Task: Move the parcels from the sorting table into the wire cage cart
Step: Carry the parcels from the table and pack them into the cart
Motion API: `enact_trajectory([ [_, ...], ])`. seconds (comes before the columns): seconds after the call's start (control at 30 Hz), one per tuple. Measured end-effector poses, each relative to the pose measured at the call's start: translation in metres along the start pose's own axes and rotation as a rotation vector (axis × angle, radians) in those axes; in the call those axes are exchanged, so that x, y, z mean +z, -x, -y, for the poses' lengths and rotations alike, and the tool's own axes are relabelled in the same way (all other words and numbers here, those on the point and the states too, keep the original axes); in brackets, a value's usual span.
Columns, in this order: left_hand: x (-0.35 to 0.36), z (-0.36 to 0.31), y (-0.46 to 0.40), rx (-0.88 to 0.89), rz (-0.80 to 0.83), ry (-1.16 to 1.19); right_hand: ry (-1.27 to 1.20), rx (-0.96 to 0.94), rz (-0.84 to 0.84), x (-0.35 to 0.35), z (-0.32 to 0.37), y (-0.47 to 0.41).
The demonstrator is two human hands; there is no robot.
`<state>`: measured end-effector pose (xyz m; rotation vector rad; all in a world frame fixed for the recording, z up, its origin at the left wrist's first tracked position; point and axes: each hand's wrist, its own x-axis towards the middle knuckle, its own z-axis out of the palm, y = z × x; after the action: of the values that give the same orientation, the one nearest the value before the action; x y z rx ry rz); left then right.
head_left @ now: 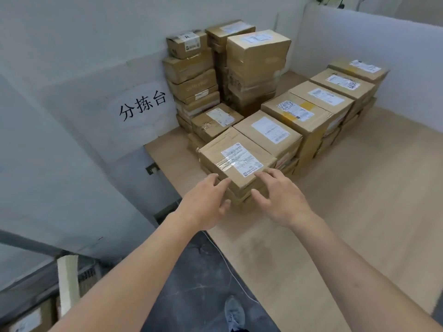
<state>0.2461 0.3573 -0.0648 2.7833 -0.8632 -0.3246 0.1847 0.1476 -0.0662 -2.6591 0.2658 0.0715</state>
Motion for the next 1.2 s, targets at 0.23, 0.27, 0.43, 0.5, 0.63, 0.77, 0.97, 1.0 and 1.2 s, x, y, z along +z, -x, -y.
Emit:
enact_trajectory([
  [0.23, 0.027, 0.012, -0.043, -0.094, 0.094, 0.069, 0.014, 0.108, 0.088, 0.008, -0.032, -0.067],
  [0.27, 0.029, 0.014, -0.047, -0.101, 0.098, 0.083, 0.010, 0.124, 0.098, 0.009, -0.034, -0.075],
  [0.43, 0.037, 0.020, -0.066, -0.143, 0.101, 0.196, -0.040, 0.179, 0.085, 0.019, -0.039, -0.095],
  [0.5, 0.041, 0.023, -0.070, -0.181, 0.103, 0.291, -0.046, 0.181, 0.034, 0.022, -0.038, -0.094],
  [0.63, 0.048, 0.022, -0.069, -0.245, 0.047, 0.516, -0.078, 0.135, 0.033, 0.028, -0.035, -0.089],
  [0.77, 0.054, 0.022, -0.067, -0.306, -0.013, 0.602, -0.230, 0.068, 0.118, 0.037, -0.035, -0.091],
  [0.97, 0.057, 0.028, -0.060, -0.360, -0.077, 0.672, -0.251, -0.060, 0.183, 0.046, -0.023, -0.101],
  [1.0, 0.056, 0.031, -0.056, -0.366, -0.084, 0.672, -0.256, -0.068, 0.189, 0.048, -0.021, -0.102],
  [1.2, 0.044, 0.051, -0.027, -0.412, -0.123, 0.646, -0.279, -0.139, 0.201, 0.056, 0.009, -0.097],
])
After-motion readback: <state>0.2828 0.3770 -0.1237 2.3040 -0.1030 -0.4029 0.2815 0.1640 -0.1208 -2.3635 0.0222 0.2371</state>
